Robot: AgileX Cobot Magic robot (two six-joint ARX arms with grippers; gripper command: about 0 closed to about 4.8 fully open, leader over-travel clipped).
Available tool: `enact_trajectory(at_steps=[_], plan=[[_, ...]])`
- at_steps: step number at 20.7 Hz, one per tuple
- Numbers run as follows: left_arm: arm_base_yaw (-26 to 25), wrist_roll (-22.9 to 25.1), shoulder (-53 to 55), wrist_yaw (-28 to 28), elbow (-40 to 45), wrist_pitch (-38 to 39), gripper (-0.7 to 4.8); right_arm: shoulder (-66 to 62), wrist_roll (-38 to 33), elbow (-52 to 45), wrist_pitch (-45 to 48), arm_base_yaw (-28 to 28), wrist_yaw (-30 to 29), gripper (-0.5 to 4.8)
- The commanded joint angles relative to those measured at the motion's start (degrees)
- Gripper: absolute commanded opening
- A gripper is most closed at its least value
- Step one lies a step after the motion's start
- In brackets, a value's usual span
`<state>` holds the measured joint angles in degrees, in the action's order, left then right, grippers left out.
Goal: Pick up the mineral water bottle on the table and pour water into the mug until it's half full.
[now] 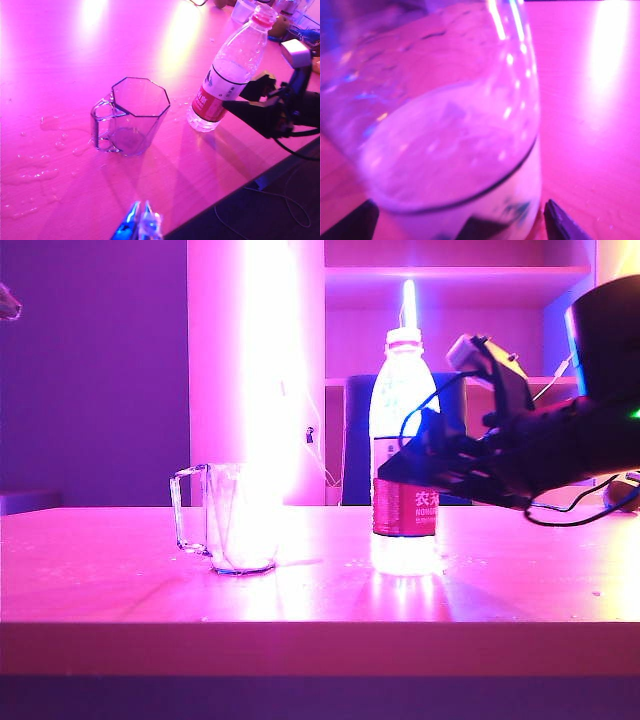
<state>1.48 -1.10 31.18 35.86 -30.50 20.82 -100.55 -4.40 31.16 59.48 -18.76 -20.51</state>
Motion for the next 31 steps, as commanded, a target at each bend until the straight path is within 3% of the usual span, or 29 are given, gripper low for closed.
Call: enact_trajectory(at_steps=[1,4,5,7,9,11,13,16,22,27,31], plan=[[0.0,0.0,0.0,0.4,-0.3,0.2,-0.05,-2.1,0.2,2.6,1.2,-0.5,0.2,4.79],[0.0,0.0,0.0,0.4,-0.3,0.2,-0.05,-4.2,0.2,4.7,1.2,-0.9,0.6,4.79],[0.0,0.0,0.0,0.4,-0.3,0.4,-0.05,-4.8,0.2,4.9,1.2,-0.9,1.6,4.59],[0.0,0.0,0.0,0.4,-0.3,0.6,-0.05,-5.0,0.2,5.0,1.1,-0.9,2.4,3.63],[0.0,0.0,0.0,0.4,-0.3,0.6,-0.05,-5.0,0.4,5.2,1.1,-0.9,3.0,3.5],[0.0,0.0,0.0,0.4,-0.3,0.9,-0.05,-5.0,2.4,5.6,0.9,-0.9,2.8,2.85],[0.0,0.0,0.0,0.4,-0.3,1.4,-0.05,-4.7,3.1,6.7,-0.8,-1.1,2.8,2.8],[0.0,0.0,0.0,0.4,-0.3,1.4,-0.04,-2.1,7.0,10.7,-12.1,-1.7,3.5,2.8],[0.0,0.8,0.0,-0.8,-0.3,0.8,-0.04,0.1,32.9,28.0,-48.0,-9.2,23.1,2.81],[0.0,4.2,0.0,-1.4,-0.3,-0.5,-0.04,-0.2,49.6,30.2,-49.4,-13.3,40.0,2.81],[0.0,4.2,0.0,-1.6,-0.3,-1.9,-0.04,-0.2,58.1,30.6,-47.3,-14.9,49.4,2.81]])
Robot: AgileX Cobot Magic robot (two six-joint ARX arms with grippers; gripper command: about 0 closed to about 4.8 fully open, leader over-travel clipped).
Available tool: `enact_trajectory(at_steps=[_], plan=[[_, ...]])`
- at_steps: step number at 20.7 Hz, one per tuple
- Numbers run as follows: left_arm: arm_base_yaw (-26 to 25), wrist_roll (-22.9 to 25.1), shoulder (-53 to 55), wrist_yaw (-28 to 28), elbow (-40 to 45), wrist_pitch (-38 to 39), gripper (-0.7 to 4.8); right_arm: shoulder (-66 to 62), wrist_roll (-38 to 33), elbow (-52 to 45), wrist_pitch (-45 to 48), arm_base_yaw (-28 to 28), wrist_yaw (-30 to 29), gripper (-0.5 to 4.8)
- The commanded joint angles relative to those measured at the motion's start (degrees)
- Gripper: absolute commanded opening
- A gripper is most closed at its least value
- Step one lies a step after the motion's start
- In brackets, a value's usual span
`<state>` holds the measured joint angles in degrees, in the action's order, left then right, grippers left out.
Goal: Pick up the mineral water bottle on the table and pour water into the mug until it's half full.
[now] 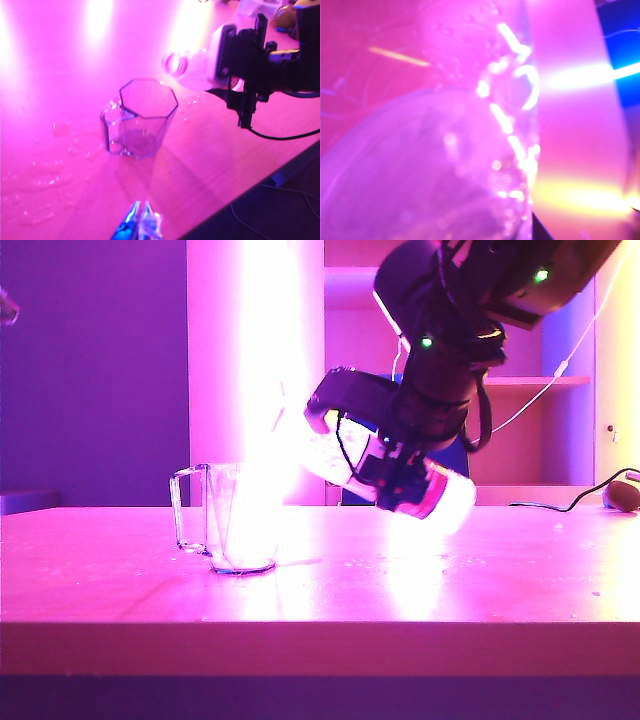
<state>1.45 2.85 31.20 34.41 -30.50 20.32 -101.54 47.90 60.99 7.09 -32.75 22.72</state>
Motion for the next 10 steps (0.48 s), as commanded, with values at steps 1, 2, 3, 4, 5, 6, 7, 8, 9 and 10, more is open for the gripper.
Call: enact_trajectory(at_steps=[1,2,3,4,5,6,7,8,9,10], plan=[[0.0,0.2,-0.1,-0.1,-0.3,-1.4,-0.04,0.8,7.6,0.7,5.7,-1.0,7.4,2.81],[0.0,0.2,-0.1,-0.1,-0.3,-1.4,-0.04,0.8,10.6,0.7,7.2,-1.4,9.7,2.81],[0.0,0.2,-0.1,-0.1,-0.3,-1.4,-0.04,0.8,12.0,0.7,7.9,-1.6,10.6,2.81],[0.0,0.2,-0.1,-0.1,-0.3,-1.5,-0.04,0.8,14.5,0.8,8.9,-1.8,11.4,2.82],[0.0,0.2,-0.1,-0.1,-0.3,-1.6,-0.04,0.8,15.8,0.8,9.7,-1.9,12.3,2.82],[0.0,0.2,-0.1,-0.1,-0.3,-1.6,-0.04,0.8,18.5,0.9,10.9,-2.0,13.6,2.82],[0.0,0.2,-0.1,-0.1,-0.3,-1.6,-0.04,0.8,19.5,1.0,11.3,-2.2,14.1,2.83],[0.0,0.2,-0.1,-0.1,-0.3,-1.6,-0.04,0.8,21.1,1.4,11.7,-2.5,14.7,2.83],[0.0,0.2,-0.1,-0.1,-0.3,-1.6,-0.04,0.8,21.9,1.5,11.7,-2.5,14.9,2.83],[0.0,0.2,-0.1,-0.1,-0.3,-1.6,-0.04,0.8,24.0,1.9,12.1,-2.7,15.0,2.83]])
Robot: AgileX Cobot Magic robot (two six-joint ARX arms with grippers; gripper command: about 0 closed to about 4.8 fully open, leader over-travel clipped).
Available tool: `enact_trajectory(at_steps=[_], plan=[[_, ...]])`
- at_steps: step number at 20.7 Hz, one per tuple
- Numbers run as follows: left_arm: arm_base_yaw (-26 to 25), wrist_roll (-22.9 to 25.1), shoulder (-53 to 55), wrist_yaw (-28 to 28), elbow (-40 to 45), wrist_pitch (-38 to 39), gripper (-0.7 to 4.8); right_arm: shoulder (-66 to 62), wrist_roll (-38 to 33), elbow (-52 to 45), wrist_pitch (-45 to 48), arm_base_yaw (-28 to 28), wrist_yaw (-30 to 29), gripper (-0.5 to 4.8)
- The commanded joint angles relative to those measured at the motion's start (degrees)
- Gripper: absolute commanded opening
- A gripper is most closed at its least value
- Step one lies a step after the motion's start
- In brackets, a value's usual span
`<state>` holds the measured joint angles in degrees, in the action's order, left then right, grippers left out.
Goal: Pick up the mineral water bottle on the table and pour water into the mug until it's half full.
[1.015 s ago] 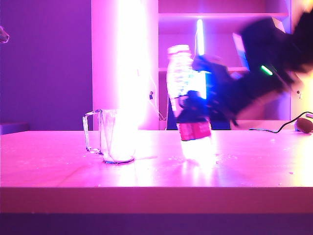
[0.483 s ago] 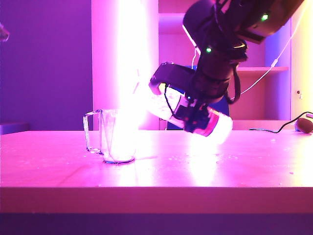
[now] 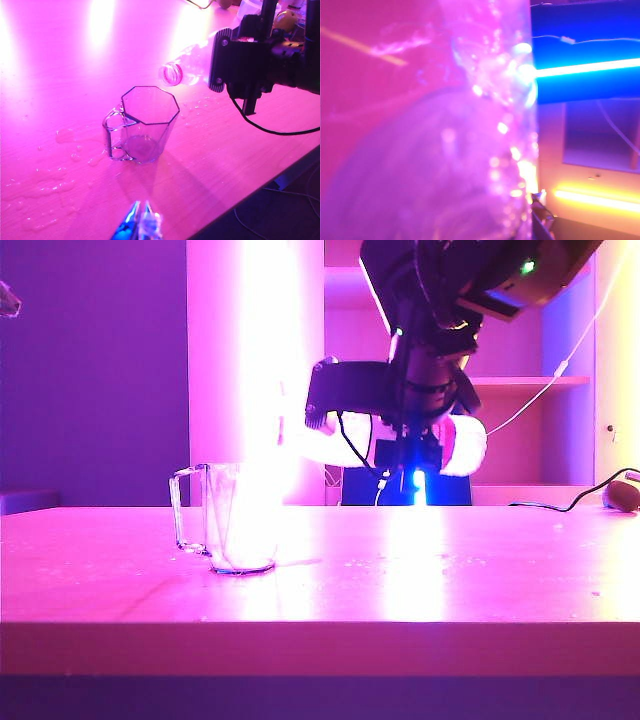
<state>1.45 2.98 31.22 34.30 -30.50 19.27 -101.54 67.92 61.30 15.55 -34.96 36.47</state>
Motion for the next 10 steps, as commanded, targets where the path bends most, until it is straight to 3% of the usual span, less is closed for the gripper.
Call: enact_trajectory(at_steps=[1,10], plan=[[0.0,0.1,-0.1,0.0,-0.3,-0.6,-0.04,0.8,5.4,1.6,5.0,-0.6,1.6,2.83],[0.1,0.1,-0.1,0.0,-0.3,-0.5,-0.04,0.8,15.2,1.8,9.2,-0.9,2.4,2.83]])
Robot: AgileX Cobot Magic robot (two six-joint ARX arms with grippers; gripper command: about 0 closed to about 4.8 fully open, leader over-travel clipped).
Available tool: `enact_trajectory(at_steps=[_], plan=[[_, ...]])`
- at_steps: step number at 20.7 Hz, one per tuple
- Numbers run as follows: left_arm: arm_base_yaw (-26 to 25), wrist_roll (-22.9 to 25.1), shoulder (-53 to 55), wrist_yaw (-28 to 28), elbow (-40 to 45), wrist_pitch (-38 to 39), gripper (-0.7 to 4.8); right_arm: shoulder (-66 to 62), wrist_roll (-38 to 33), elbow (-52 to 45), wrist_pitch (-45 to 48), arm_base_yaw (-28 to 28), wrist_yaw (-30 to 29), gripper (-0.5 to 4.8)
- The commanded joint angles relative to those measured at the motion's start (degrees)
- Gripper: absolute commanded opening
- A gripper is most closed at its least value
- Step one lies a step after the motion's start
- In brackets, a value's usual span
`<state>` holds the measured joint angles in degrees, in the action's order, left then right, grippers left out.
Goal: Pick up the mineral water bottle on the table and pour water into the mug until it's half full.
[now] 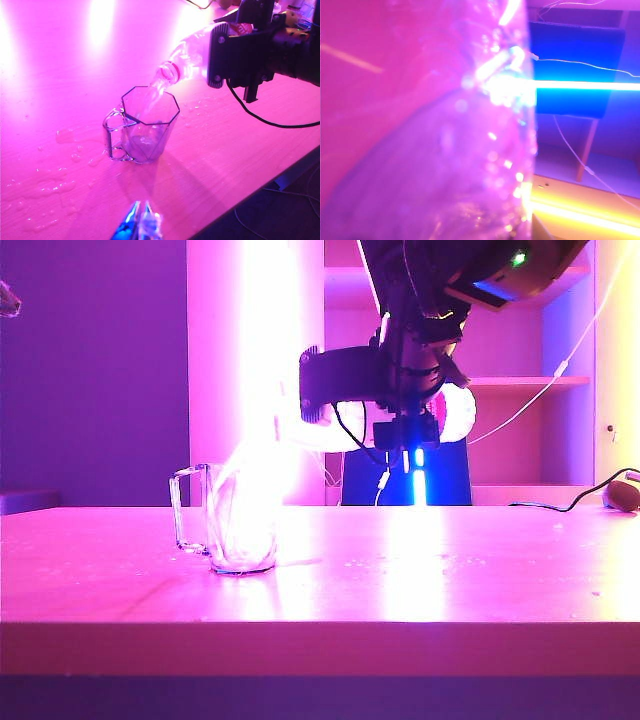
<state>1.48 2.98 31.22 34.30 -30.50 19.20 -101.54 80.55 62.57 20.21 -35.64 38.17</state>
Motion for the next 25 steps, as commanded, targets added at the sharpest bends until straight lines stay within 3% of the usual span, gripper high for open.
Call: enact_trajectory(at_steps=[1,6,20,25], plan=[[0.0,0.1,-0.1,0.0,-0.3,-0.5,-0.04,0.8,3.6,0.6,5.0,-0.2,0.8,2.83],[0.0,0.1,-0.1,0.0,-0.3,-0.5,-0.04,0.8,6.9,0.6,7.1,-0.2,2.2,2.83],[0.1,0.0,-0.1,0.0,-0.3,-0.5,-0.04,0.8,6.7,0.5,7.0,-0.3,2.8,2.83],[0.1,0.1,-0.1,0.0,-0.3,-0.5,-0.04,0.8,-1.1,0.5,4.2,-0.6,1.3,2.83]])
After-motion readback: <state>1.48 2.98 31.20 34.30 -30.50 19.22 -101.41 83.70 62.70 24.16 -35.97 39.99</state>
